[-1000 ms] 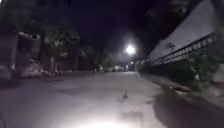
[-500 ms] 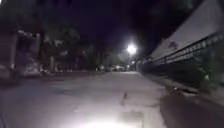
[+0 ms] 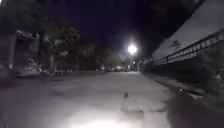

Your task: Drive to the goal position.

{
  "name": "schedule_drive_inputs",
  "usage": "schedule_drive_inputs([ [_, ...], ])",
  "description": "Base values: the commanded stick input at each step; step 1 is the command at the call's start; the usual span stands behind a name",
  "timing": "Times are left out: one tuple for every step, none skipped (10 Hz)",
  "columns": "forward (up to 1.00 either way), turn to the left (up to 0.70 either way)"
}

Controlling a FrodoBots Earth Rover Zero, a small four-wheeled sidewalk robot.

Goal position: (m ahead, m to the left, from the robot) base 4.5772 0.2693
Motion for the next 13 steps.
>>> schedule_drive_inputs([
  [0.50,0.00],
  [0.50,0.00],
  [0.50,0.00],
  [0.50,0.00],
  [0.50,0.00],
  [0.50,0.00],
  [0.50,0.00],
  [0.50,0.00],
  [0.50,0.00],
  [0.50,0.00],
  [0.50,0.00],
  [0.50,0.00],
  [0.50,-0.50],
])
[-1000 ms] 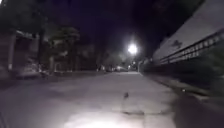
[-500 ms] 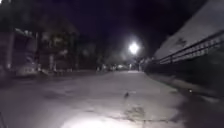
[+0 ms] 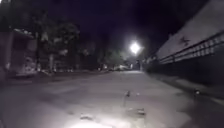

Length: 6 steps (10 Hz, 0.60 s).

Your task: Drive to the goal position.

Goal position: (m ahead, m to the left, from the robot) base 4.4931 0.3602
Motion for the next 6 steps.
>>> schedule_drive_inputs([
  [0.50,-0.50],
  [0.50,-0.50],
  [0.50,-0.50],
  [0.50,-0.50],
  [0.50,-0.50],
  [0.50,-0.50],
])
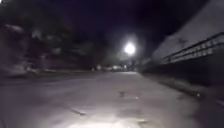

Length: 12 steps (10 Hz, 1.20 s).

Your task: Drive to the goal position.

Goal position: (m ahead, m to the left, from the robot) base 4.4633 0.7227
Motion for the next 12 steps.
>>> schedule_drive_inputs([
  [0.50,-0.50],
  [0.50,-0.50],
  [0.50,-0.50],
  [0.50,-0.50],
  [0.50,-0.50],
  [0.50,-0.50],
  [0.50,-0.50],
  [0.50,-0.50],
  [0.50,-0.50],
  [0.50,-0.50],
  [0.50,-0.50],
  [0.50,-0.34],
])
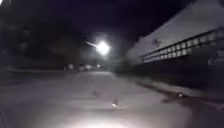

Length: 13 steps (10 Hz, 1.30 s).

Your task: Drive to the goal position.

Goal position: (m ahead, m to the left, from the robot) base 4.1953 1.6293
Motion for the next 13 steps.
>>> schedule_drive_inputs([
  [0.50,0.00],
  [0.50,0.00],
  [0.50,0.00],
  [0.50,0.00],
  [0.50,0.00],
  [0.50,0.00],
  [0.50,0.00],
  [0.50,0.00],
  [0.50,0.00],
  [0.50,0.00],
  [0.50,0.00],
  [0.50,0.00],
  [0.50,0.00],
])
